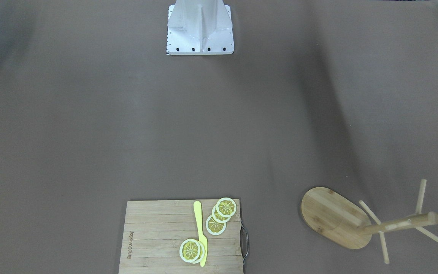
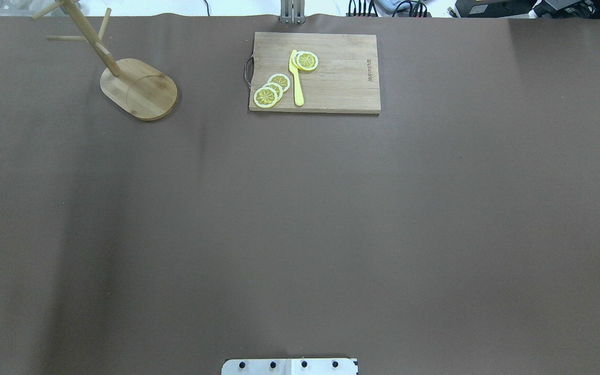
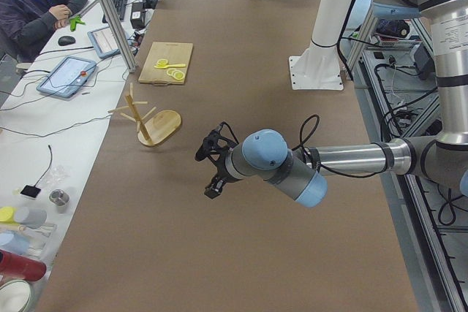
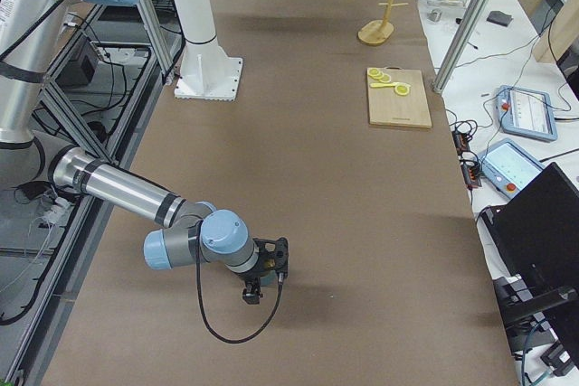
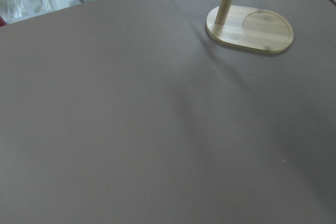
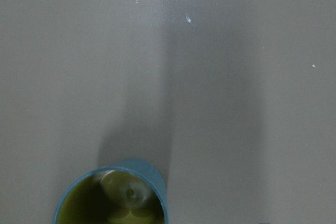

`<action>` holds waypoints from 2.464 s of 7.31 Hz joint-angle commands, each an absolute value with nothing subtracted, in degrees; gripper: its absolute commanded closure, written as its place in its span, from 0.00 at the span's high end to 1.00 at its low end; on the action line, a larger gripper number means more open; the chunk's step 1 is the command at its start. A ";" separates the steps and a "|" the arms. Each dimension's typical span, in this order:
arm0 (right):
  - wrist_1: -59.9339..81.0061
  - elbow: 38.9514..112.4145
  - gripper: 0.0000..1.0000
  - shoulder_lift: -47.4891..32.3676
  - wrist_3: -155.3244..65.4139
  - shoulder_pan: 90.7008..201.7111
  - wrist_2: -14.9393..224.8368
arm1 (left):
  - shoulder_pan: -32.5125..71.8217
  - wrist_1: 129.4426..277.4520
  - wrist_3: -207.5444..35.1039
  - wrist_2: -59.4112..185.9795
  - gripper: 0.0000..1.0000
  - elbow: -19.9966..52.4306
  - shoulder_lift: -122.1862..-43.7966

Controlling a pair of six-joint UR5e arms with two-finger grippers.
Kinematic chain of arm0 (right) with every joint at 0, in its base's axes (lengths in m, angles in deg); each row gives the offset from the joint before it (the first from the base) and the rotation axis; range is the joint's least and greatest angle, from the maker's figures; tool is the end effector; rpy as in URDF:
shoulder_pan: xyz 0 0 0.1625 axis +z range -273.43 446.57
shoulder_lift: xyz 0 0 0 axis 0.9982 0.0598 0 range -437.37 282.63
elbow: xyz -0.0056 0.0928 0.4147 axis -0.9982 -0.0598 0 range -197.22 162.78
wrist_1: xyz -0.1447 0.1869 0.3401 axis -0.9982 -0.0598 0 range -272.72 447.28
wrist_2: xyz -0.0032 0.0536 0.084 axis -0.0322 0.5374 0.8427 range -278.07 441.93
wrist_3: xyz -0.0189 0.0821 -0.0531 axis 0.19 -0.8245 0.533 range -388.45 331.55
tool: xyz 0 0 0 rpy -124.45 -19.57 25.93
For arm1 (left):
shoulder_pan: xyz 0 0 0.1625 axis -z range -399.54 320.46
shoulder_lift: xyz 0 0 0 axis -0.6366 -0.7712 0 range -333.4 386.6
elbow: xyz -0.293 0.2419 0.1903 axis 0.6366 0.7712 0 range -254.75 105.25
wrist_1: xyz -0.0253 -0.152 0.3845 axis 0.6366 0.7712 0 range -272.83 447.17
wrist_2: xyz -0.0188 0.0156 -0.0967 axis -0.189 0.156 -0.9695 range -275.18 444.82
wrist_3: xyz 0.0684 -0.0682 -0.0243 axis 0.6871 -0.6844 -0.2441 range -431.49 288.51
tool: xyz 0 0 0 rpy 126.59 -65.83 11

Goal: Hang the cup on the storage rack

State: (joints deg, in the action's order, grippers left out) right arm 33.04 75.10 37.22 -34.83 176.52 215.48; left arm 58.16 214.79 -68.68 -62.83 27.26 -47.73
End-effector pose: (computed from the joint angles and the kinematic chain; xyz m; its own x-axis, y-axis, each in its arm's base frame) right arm 0.0644 -0.2999 0.7445 0.7201 -0.0524 0.6919 -0.0797 0.9843 0.1575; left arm -0.1008 -0.3791 0.5852 0.5983 0.4359 -0.6723 0.0818 0.8015 0.5924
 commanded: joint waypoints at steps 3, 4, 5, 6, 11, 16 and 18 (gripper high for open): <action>33.67 74.89 0.87 36.54 -34.96 173.77 215.43 | 58.19 214.87 -68.68 -62.93 0.99 27.20 -47.58; 33.67 74.89 0.88 36.54 -34.61 172.37 215.26 | 58.19 214.87 -68.68 -62.93 0.99 27.20 -47.58; 33.76 74.89 0.88 36.62 -34.52 171.14 214.91 | 58.19 214.87 -68.68 -62.93 0.99 27.20 -47.66; 33.76 74.62 0.88 36.63 -34.26 170.78 214.12 | 58.19 214.87 -68.76 -62.93 0.99 27.20 -47.58; 33.67 73.65 0.70 36.01 -34.87 169.81 212.97 | 58.19 214.87 -68.77 -62.84 0.99 27.20 -47.66; 33.76 72.60 0.34 35.22 -34.78 169.10 213.41 | 58.19 214.87 -68.77 -62.75 0.99 27.20 -47.75; 33.58 72.69 0.00 33.82 -35.57 169.10 213.93 | 58.19 214.87 -68.77 -62.84 0.99 27.20 -47.66</action>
